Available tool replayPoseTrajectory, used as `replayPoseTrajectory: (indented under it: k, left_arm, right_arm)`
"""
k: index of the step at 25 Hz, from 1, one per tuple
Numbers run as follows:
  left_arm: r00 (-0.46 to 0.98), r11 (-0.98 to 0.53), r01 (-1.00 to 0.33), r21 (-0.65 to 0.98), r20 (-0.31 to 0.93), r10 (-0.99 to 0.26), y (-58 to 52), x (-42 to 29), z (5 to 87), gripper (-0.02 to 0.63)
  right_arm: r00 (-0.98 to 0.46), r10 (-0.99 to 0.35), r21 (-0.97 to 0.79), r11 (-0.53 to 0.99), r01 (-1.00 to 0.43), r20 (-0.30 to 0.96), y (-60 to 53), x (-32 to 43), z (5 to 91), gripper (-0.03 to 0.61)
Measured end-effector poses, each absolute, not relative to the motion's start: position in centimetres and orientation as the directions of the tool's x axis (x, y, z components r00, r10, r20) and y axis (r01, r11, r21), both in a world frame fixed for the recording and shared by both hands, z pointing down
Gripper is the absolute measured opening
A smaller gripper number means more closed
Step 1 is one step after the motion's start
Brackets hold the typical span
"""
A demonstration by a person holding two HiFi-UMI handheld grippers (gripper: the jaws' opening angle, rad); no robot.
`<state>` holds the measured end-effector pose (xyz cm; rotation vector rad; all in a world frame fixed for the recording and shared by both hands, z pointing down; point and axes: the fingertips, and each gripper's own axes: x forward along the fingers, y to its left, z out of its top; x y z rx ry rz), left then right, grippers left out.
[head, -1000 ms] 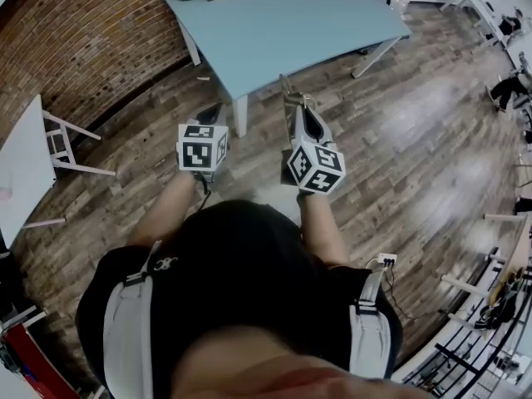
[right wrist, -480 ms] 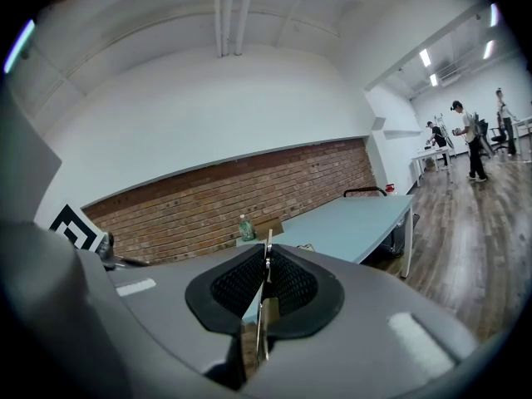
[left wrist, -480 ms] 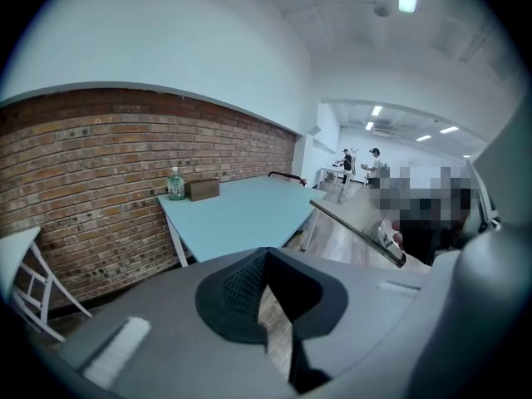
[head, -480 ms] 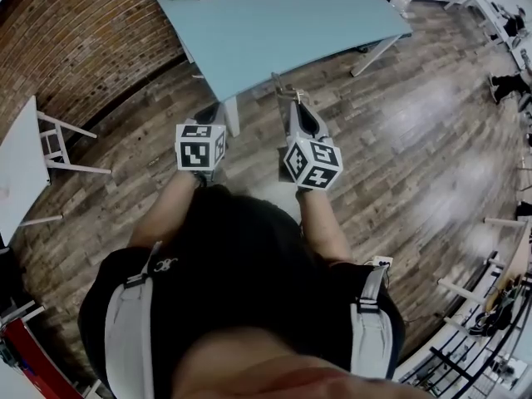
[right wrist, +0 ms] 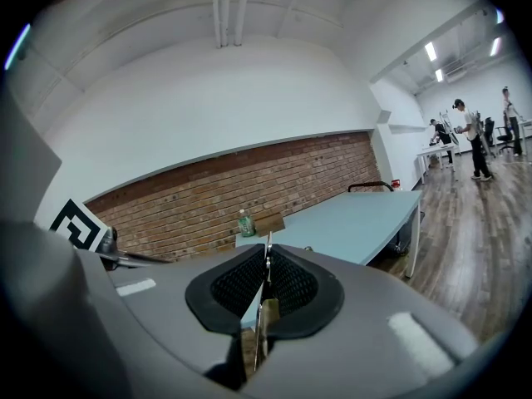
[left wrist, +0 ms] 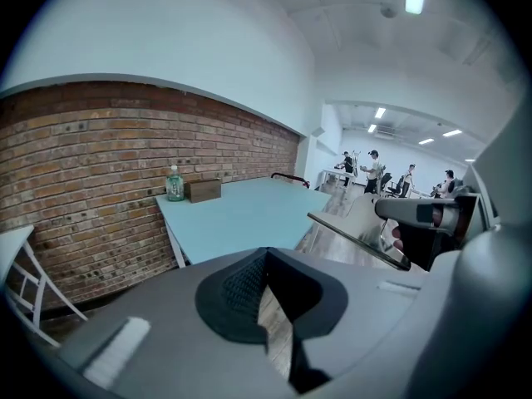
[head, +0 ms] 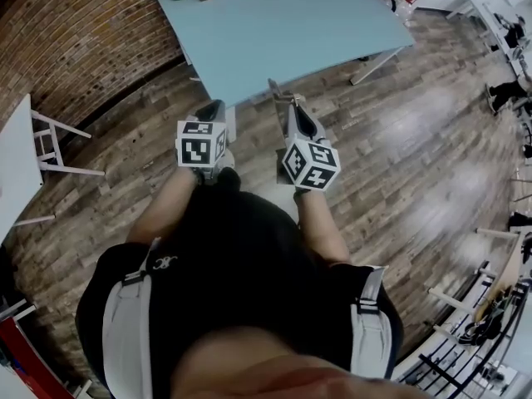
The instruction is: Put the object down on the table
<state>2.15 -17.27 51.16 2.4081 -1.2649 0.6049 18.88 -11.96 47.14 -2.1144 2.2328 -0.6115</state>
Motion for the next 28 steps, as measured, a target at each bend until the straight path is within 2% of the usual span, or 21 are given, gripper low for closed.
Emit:
replayPoseTrajectory:
  k: [13,28]
  left_arm:
    - [0.53,-0.545,-0.827,0.137,0.514,-0.674,-28.8,3.5,51.0,0.0]
    - [0.524,-0.527,-0.831,0.178,0.568,-0.634,-38.6,3.6,54.5,0.0]
  right_arm:
    - [-0.105,-0.951,-0.257,0.029,-0.966,0.289,-23.6,19.7,47.2,0.038]
    - [-0.109,-0.925,-0.246,0.018,-0.969,0.365,-33.8,20.1,49.7,0.038]
